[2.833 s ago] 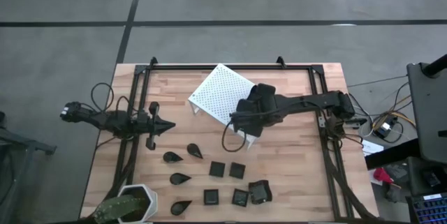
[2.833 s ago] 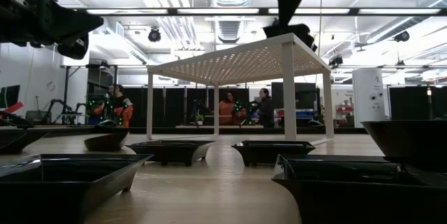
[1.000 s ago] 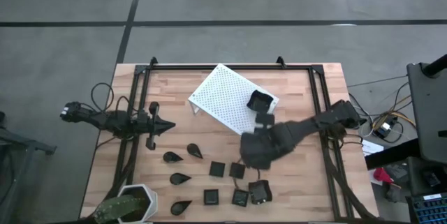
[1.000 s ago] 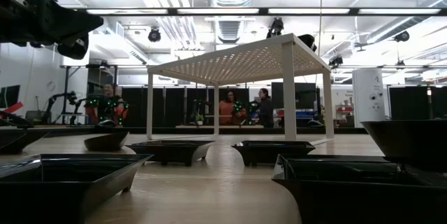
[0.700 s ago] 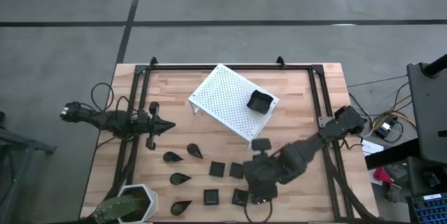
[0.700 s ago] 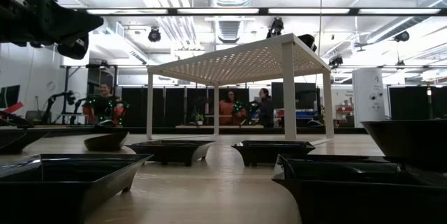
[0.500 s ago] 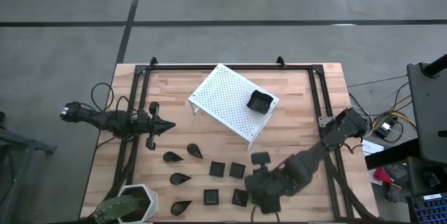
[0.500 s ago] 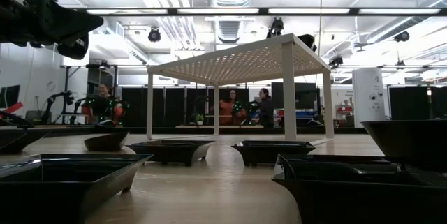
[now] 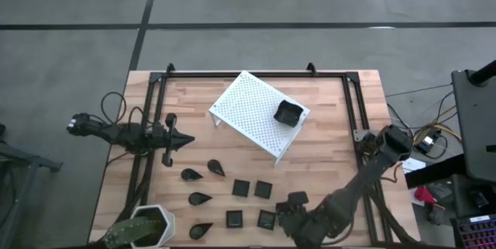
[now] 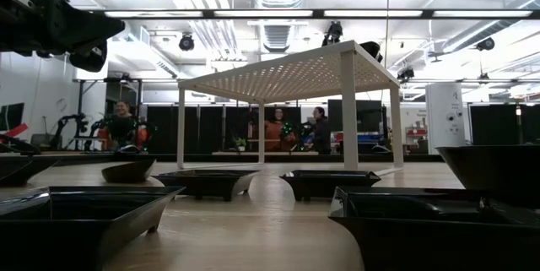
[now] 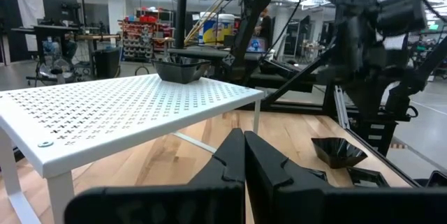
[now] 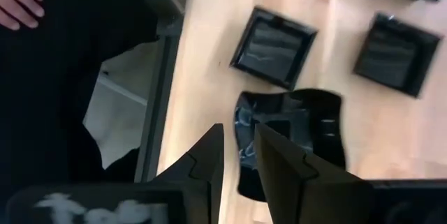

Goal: Pick & Place Mini shaped plates
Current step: Stack the distorted square plate on top of the other distorted square plates on the shelf

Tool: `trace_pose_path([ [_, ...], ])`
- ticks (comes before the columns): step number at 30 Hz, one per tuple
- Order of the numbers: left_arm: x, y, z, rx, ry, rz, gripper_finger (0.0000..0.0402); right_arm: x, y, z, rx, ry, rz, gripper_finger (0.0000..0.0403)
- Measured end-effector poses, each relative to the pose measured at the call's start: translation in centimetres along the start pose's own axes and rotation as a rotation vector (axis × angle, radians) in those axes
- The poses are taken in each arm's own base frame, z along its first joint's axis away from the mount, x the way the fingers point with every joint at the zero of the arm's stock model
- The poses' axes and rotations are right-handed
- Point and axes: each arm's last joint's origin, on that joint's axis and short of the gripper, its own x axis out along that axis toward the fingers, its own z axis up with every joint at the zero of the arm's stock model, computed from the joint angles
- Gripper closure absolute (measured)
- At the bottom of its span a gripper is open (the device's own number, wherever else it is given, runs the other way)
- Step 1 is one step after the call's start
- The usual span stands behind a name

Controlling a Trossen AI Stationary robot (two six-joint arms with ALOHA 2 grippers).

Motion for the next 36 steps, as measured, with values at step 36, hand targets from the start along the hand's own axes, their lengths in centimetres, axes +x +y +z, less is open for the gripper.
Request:
trace_pose_path([
  [36,0.0,0.0,0.0,0.0,0.0,0.001,0.0401,6.1,0.3,-3.3,0.013,0.087,-0.096,0.0314],
])
